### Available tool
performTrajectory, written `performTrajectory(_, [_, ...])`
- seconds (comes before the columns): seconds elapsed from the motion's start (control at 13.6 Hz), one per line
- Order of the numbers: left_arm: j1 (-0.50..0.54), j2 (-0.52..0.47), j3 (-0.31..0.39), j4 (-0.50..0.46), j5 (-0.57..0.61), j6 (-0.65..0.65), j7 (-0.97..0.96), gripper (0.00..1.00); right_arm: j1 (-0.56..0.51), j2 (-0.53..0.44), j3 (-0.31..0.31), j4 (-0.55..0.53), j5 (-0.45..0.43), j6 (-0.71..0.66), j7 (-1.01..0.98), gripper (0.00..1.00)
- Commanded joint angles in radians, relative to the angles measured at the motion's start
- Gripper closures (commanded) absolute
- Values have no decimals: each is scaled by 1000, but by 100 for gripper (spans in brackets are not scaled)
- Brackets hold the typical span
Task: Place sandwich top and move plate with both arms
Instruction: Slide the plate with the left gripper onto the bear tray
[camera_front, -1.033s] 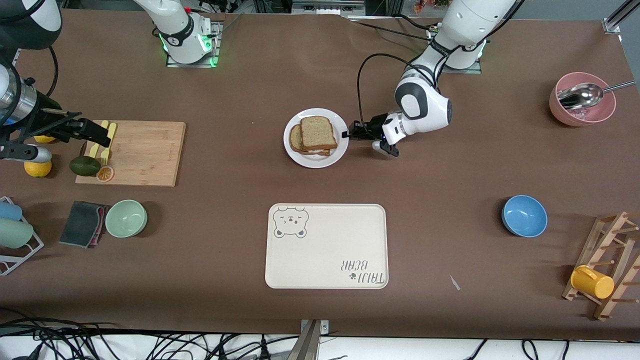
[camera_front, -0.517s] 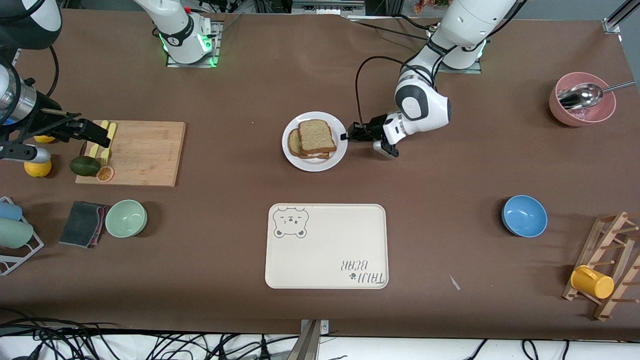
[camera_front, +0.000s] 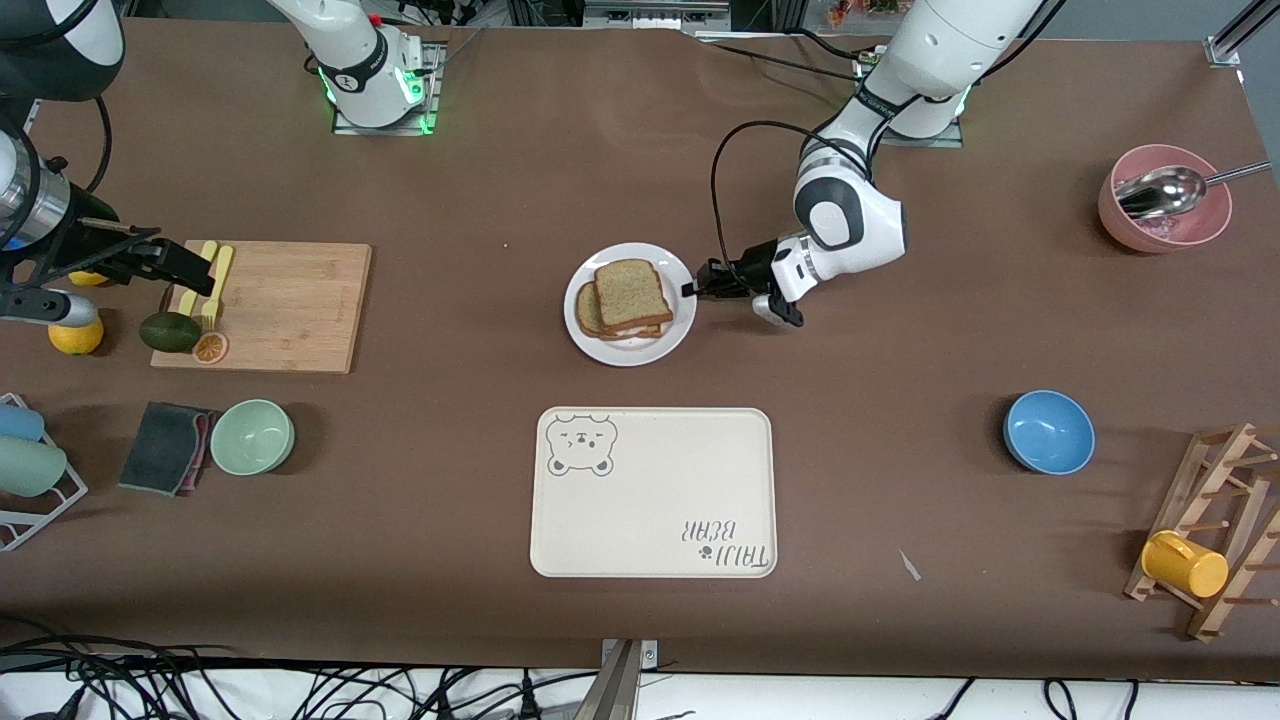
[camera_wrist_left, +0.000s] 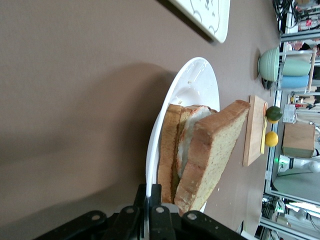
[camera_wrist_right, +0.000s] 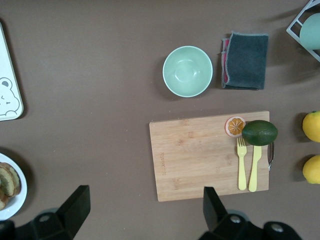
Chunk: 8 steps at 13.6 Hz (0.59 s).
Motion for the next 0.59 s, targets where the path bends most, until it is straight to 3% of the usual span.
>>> performTrajectory(0.0, [20,1,-5,23,-40,-1,4,100,5,-9,2,-7,-14,7,11,0])
performTrajectory(0.52, [66,1,-5,81,-41,-12,-24,100,5,-10,4,-12,-17,5,1,0])
